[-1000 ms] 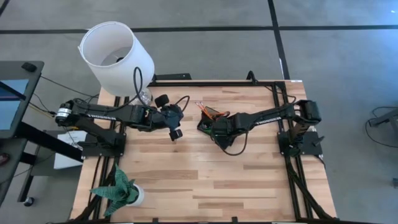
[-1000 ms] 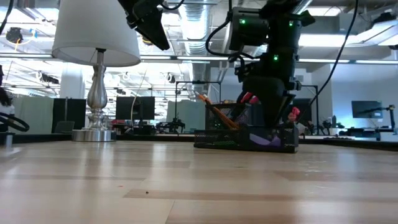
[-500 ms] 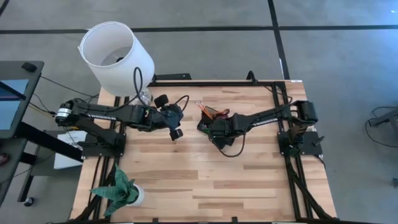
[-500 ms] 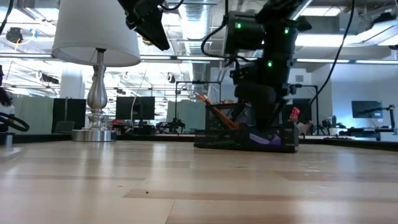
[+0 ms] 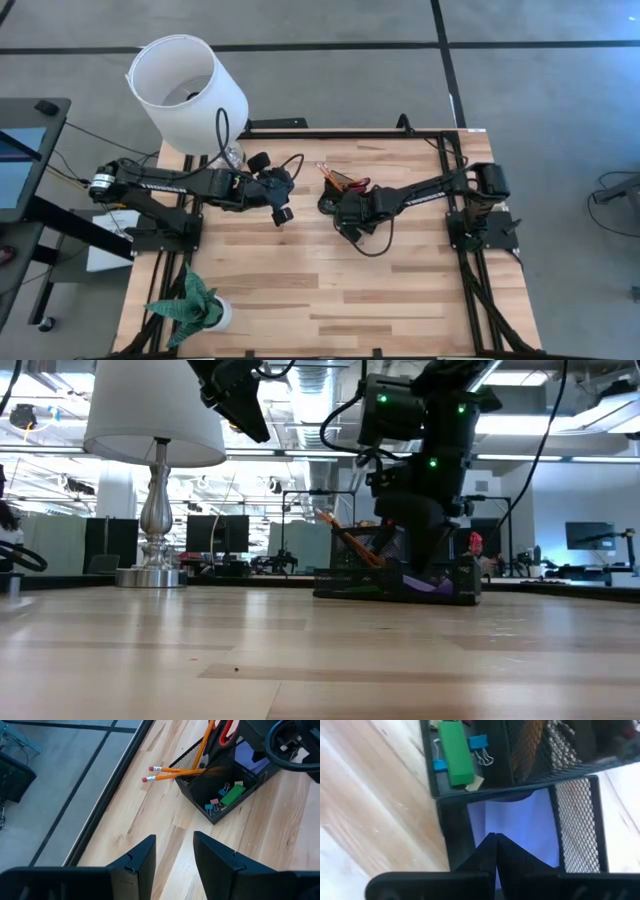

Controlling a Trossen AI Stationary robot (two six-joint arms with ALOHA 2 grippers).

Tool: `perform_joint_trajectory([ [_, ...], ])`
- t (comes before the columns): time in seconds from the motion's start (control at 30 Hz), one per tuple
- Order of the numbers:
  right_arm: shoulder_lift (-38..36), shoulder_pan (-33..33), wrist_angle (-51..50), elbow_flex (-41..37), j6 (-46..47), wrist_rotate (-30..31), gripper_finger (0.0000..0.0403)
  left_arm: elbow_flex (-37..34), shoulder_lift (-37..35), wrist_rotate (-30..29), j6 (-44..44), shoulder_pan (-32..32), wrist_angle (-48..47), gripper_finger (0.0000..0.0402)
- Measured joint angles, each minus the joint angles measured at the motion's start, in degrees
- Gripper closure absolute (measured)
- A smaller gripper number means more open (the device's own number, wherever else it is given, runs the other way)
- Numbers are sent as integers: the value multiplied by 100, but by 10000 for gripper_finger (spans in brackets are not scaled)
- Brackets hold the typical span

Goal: Pick and place office supplies into organizer
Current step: Put the violet sticky notes into the black desk organizer

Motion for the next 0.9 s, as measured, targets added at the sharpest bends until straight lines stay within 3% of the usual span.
perform_joint_trajectory([
  [0.3,-28,15,-172,12,-31,87,402,0,-1,4,-5,0,-2,274],
  [0.43,173,5,-145,9,191,293,402,0,1,4,-7,1,0,274],
  [0.67,703,19,-149,113,30,65,402,0,-1,9,-7,0,1,274],
  [0.9,442,55,-471,250,-127,22,403,0,-1,10,-3,1,2,274],
])
